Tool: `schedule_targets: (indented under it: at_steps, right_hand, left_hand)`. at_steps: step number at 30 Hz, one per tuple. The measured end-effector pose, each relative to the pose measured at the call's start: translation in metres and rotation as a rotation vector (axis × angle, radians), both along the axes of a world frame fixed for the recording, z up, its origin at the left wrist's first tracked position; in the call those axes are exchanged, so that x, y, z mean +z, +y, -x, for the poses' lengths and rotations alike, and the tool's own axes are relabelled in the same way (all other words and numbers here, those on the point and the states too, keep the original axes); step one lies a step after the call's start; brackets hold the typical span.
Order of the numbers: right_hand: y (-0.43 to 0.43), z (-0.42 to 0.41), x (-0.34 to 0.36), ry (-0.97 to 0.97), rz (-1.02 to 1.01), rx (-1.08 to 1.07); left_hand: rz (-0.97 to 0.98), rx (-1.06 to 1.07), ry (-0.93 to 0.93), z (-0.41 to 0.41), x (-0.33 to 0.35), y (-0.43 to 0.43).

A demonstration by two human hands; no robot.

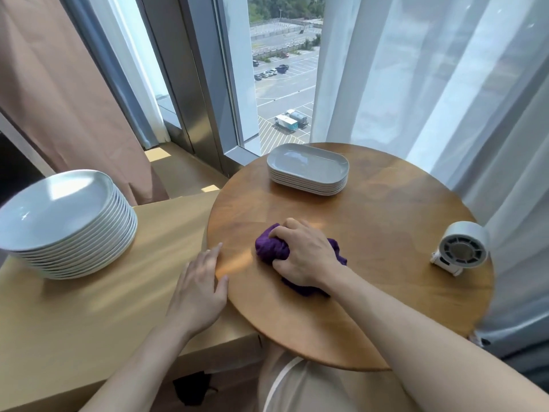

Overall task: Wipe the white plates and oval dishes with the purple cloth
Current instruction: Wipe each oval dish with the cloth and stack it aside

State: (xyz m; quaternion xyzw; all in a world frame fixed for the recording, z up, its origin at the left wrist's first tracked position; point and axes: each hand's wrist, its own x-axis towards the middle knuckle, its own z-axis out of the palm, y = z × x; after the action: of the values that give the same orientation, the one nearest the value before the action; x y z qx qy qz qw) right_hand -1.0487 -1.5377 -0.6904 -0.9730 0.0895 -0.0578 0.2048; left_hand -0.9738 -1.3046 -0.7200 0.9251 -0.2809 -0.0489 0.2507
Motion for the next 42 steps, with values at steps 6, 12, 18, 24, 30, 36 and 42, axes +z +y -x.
schedule_targets:
  at_steps: [6, 12, 18, 24, 30, 36, 42]
  right_hand:
    - [-0.083, 0.001, 0.004, 0.026, -0.030, -0.433]
    - [-0.124, 0.006, -0.001, -0.025, -0.029, -0.765]
    - [-0.115, 0.003, -0.009, -0.075, 0.051, -0.780]
    - [-0.112, 0.003, -0.016, -0.138, 0.070, -0.785]
    - [-0.106, 0.002, -0.017, -0.148, 0.101, -0.796]
    - [-0.103, 0.002, -0.014, -0.141, 0.108, -0.797]
    - [-0.104, 0.003, -0.013, -0.132, 0.097, -0.794]
  left_hand:
    - [0.012, 0.000, -0.021, 0.001, 0.000, -0.005]
    - [-0.116, 0.016, 0.007, -0.008, 0.016, -0.015]
    - [0.275, 0.253, 0.381, -0.034, 0.045, -0.087]
    - [0.866, 0.340, 1.141, -0.073, 0.060, -0.198]
    - [0.824, 0.519, 1.108, -0.099, 0.058, -0.258]
    - [0.727, 0.563, 1.024, -0.099, 0.061, -0.272]
    - [0.638, 0.492, 0.987, -0.105, 0.056, -0.243]
